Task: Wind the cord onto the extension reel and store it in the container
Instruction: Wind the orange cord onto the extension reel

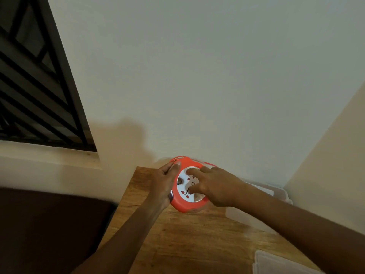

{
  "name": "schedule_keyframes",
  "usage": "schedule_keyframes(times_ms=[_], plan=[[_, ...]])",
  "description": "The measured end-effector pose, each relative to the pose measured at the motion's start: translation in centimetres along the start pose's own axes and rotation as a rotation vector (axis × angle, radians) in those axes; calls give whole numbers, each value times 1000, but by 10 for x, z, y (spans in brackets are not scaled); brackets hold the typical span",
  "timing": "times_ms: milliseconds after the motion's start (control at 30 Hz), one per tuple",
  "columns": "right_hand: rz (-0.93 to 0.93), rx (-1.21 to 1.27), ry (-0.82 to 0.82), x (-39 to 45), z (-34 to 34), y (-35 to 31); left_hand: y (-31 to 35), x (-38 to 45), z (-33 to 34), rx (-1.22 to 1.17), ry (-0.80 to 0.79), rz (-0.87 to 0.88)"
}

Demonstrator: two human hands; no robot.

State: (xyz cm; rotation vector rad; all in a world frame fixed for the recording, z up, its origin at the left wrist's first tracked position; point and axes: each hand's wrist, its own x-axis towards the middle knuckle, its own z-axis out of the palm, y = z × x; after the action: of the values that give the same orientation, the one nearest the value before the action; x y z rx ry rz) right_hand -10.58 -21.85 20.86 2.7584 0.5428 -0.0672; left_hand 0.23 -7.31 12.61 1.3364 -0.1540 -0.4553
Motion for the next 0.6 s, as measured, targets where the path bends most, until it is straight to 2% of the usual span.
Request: schedule_keyframes(times_ms=[167, 400, 600], plan=[[-196, -218, -29, -6, -2, 4, 2, 1, -3, -13, -3, 3], [-254, -434, -78, 1, -5, -5, -1, 4, -10, 15, -67, -29], [-357, -585, -142, 5, -5, -15, -2, 7, -11, 123, -197, -90]])
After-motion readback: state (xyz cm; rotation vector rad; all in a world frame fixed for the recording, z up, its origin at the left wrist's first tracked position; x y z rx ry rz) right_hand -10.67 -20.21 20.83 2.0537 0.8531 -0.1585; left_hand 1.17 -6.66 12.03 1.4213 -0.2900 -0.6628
